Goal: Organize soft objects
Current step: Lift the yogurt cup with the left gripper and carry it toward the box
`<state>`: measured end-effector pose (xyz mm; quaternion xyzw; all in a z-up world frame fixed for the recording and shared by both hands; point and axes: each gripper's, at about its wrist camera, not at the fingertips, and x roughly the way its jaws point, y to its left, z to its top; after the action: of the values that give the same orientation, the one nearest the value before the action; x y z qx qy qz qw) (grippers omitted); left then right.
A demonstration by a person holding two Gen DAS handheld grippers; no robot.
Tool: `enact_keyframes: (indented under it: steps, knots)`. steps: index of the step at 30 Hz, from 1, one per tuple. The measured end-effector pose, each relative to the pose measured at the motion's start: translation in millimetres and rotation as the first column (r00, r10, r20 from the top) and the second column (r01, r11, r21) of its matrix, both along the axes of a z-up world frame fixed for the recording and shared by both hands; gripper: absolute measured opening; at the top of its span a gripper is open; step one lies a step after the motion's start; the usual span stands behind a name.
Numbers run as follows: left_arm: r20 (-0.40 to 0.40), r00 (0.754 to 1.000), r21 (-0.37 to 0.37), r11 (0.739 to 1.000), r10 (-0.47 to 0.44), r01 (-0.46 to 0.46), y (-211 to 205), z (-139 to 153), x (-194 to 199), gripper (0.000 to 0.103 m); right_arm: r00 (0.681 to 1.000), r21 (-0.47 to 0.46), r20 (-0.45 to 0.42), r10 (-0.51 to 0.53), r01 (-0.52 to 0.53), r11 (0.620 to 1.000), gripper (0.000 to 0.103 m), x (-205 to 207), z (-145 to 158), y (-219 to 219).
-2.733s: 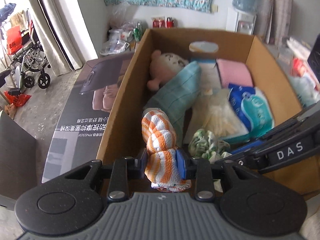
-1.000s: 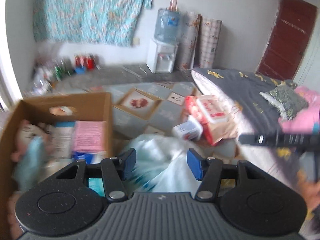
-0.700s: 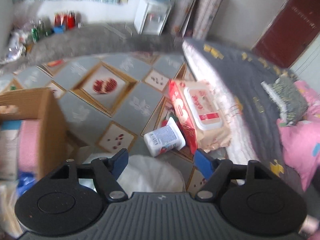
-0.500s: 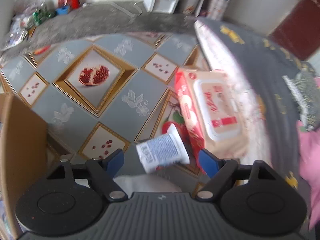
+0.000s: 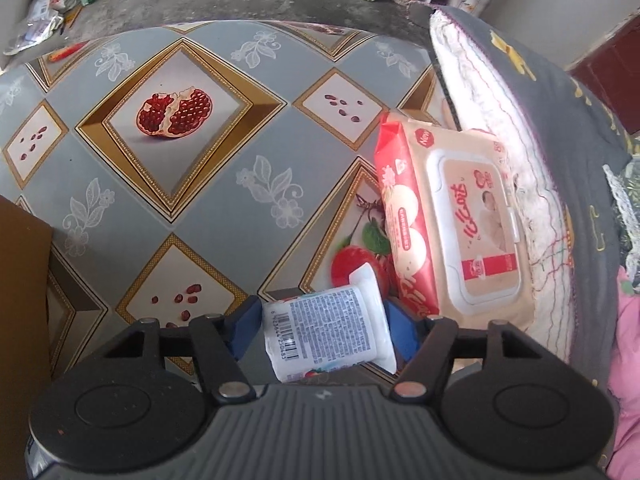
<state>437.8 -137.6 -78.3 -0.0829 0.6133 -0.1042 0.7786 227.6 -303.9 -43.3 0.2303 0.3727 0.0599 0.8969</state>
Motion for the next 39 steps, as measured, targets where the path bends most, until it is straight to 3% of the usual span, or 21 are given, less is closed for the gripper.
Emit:
enact_keyframes:
  steps: [7,15,19,22,28,39]
  knots:
    - [0.031,0.999,-0.103,0.994,0.026,-0.023,10,17,-10,0.067,1.0,-0.004,-0.003,-0.016,0.016,1.0,0.06,-10,3,-1]
    - [0.135,0.991,-0.213,0.977,0.016,0.014,21,84,-63,0.067,0.995,0.034,0.095,-0.015,0.012,0.999,0.06,-51,37,-4]
    - [0.165,0.986,-0.297,0.954,0.02,0.03,27,111,-110,0.067,0.988,0.096,0.153,-0.013,-0.002,0.995,0.067,-82,54,-6]
    - [0.17,0.984,-0.386,0.922,0.045,0.024,35,120,-146,0.067,0.983,0.147,0.181,-0.018,-0.009,0.989,0.068,-109,59,-6]
    - [0.149,0.985,-0.505,0.863,0.086,0.001,44,109,-212,0.067,0.98,0.212,0.2,0.0,-0.044,0.976,0.068,-156,51,1]
    - [0.08,0.992,-0.624,0.781,0.097,-0.026,40,62,-256,0.067,0.972,0.137,0.23,-0.044,0.012,0.991,0.058,-198,44,8]
